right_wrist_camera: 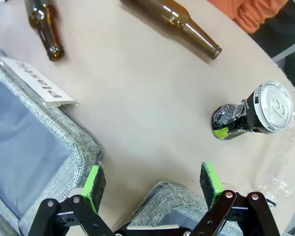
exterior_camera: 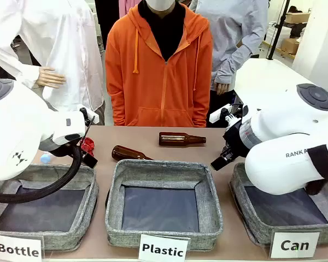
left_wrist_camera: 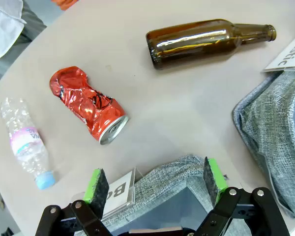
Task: Sort the can waste into the basket.
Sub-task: Pick up the can waste from the table and place it in the right Fabric basket.
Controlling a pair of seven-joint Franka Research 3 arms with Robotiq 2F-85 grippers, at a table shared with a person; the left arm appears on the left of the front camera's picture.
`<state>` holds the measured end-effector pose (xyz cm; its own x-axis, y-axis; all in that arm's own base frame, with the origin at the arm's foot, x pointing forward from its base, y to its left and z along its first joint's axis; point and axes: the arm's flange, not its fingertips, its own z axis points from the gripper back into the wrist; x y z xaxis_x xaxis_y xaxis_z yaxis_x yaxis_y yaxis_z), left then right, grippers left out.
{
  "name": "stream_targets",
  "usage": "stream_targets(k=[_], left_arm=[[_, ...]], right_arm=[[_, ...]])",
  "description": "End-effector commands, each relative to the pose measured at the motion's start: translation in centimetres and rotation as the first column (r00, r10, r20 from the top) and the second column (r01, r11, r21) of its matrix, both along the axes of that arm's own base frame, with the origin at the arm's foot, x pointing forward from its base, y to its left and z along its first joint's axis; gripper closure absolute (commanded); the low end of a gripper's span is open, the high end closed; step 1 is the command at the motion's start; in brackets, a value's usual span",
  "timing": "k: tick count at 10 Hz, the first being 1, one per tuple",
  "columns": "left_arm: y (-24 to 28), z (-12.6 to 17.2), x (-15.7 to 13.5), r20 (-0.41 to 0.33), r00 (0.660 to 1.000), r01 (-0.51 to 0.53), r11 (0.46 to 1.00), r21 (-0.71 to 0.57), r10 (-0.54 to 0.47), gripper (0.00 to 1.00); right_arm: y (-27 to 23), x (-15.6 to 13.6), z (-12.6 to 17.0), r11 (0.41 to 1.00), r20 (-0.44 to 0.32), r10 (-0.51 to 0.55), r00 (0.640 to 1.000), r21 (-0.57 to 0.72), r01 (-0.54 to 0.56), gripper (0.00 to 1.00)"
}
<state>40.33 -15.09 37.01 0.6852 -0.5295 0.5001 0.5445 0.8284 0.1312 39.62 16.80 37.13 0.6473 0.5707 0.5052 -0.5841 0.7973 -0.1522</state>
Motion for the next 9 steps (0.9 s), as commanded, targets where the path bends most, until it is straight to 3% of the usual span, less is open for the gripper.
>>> stream_targets(k=[1,9], left_arm=[[0.0,0.01,0.0,0.0,1.0,0.0,1.0,0.0,0.0,0.0],[0.0,0.01,0.0,0.0,1.0,0.0,1.0,0.0,0.0,0.0]], right_arm=[[0.0,0.0,0.0,1.0,0.0,0.0,1.0,0.0,0.0,0.0],[0.0,0.0,0.0,1.0,0.0,0.0,1.0,0.0,0.0,0.0]])
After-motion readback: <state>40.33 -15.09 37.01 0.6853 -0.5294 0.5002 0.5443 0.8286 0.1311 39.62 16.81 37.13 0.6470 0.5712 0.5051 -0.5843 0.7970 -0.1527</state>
